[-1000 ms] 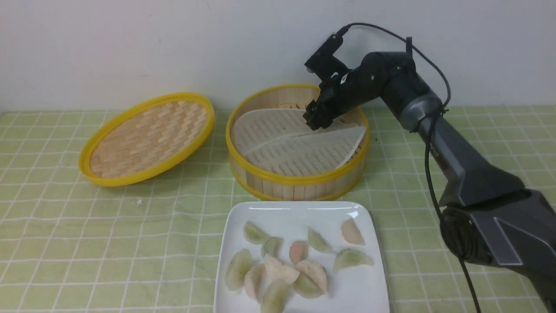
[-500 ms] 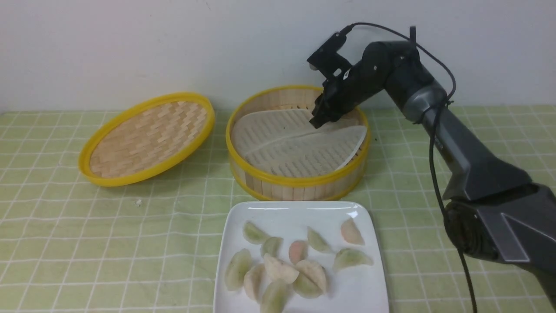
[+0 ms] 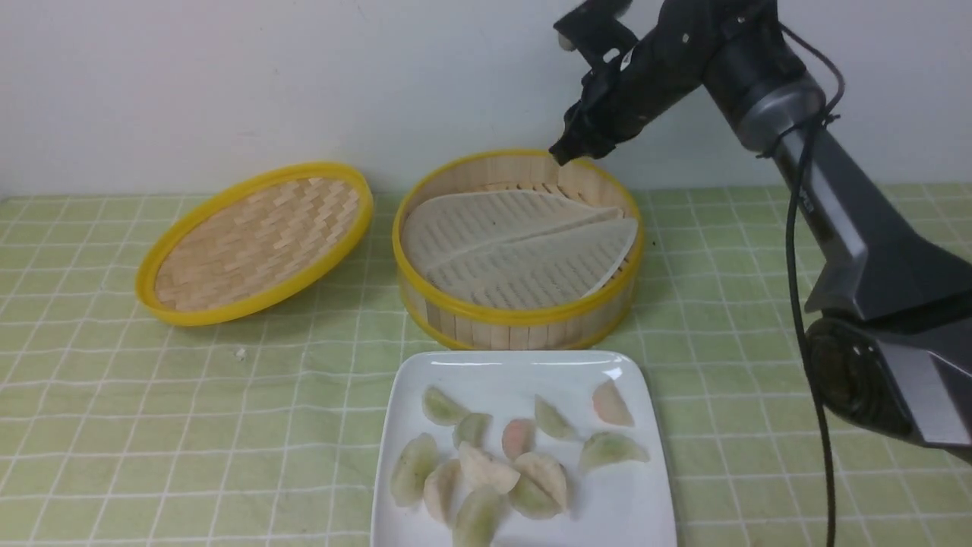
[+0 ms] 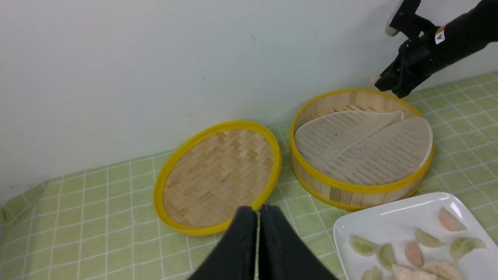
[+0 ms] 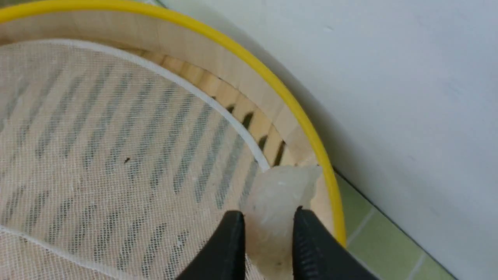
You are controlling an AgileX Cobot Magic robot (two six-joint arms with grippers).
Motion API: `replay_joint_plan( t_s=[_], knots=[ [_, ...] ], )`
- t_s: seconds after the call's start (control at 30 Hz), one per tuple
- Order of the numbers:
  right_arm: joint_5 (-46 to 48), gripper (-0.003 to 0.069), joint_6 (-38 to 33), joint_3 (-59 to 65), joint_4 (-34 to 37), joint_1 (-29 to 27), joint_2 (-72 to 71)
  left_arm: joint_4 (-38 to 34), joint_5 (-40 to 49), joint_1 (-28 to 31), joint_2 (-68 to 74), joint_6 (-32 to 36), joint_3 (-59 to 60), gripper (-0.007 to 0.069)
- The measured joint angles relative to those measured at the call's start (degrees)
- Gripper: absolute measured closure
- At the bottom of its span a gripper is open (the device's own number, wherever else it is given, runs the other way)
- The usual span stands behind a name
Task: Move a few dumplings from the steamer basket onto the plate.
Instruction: Use the right arm to grab a dumpling from inside the steamer, then use the right arm to put the dumpling into the plate
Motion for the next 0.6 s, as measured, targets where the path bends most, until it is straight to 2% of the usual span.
replay_joint_plan(
  t_s=[0.17, 0.33, 0.6],
  knots=[
    [-0.09, 0.0519, 4.01, 0.56, 0.34, 0.0, -9.12, 0.0, 0.0, 0.0, 0.0, -0.04, 0.0, 0.0631],
    [-0.68, 0.0519, 5.14, 7.98, 3.6, 0.0, -19.14, 0.06, 0.0, 0.0, 0.0, -0.04, 0.0, 0.0631],
    [-0.61, 0.0519, 6.11, 42.9, 10.45, 0.43, -39.21, 0.06, 0.0, 0.0, 0.0, -0.04, 0.0, 0.0631]
  ],
)
